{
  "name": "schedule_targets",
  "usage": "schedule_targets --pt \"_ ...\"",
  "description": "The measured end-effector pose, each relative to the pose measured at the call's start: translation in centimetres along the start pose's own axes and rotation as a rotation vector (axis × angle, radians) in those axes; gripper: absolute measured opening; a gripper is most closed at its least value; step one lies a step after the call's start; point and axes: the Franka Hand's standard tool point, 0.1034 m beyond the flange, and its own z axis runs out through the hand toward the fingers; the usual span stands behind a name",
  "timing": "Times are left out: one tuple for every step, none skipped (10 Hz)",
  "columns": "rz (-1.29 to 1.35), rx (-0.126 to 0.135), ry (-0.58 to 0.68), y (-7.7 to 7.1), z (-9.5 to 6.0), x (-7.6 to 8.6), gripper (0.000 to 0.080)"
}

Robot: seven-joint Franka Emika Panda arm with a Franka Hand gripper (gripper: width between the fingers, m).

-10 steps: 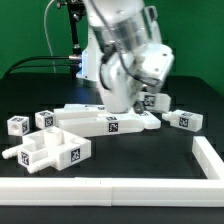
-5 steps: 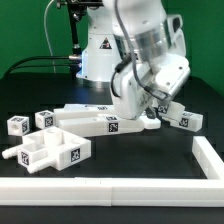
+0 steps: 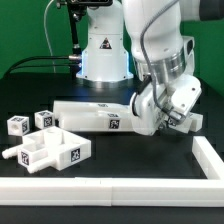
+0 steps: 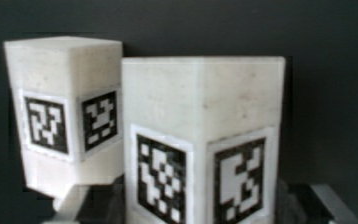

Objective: Assemble chair

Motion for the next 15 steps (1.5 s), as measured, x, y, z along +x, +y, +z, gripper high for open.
schedule_targets --pt "-0.006 -0.002 0.005 0.1 0.3 0.0 0.0393" --pt "-0.007 -0.003 0.006 0.1 0.3 0.0 0.0393" --pt "-0.011 -0.003 0.006 0.1 0.3 0.0 0.0393" --pt "-0.012 -0.003 0.007 0.1 0.4 0.1 0.0393" --pt "-0.012 -0.004 0.007 0.1 0.4 0.1 0.0547" --pt "-0.012 -0.004 0.008 0.1 0.4 0.1 0.0628" --pt "-0.012 -0.004 0.008 0.0 0.4 0.1 0.0628" --pt "-0.012 -0.004 0.009 0.0 0.5 0.1 0.0643" --pt "-0.011 -0.004 0.009 0.0 0.5 0.1 0.0649" --pt "-0.013 -0.004 0.007 0.0 0.4 0.2 0.0649" --pt "-0.026 0.004 -0.014 -0.4 -1.2 0.2 0.0649" --pt "-0.069 0.03 -0.047 -1.0 -3.6 0.4 0.0649" --pt "-0.113 0.049 -0.062 -1.7 -4.7 1.0 0.0649" --pt "-0.154 0.046 -0.053 -2.1 -5.1 1.6 0.0649" --pt "-0.258 0.02 -0.021 -2.1 -5.4 1.5 0.0649"
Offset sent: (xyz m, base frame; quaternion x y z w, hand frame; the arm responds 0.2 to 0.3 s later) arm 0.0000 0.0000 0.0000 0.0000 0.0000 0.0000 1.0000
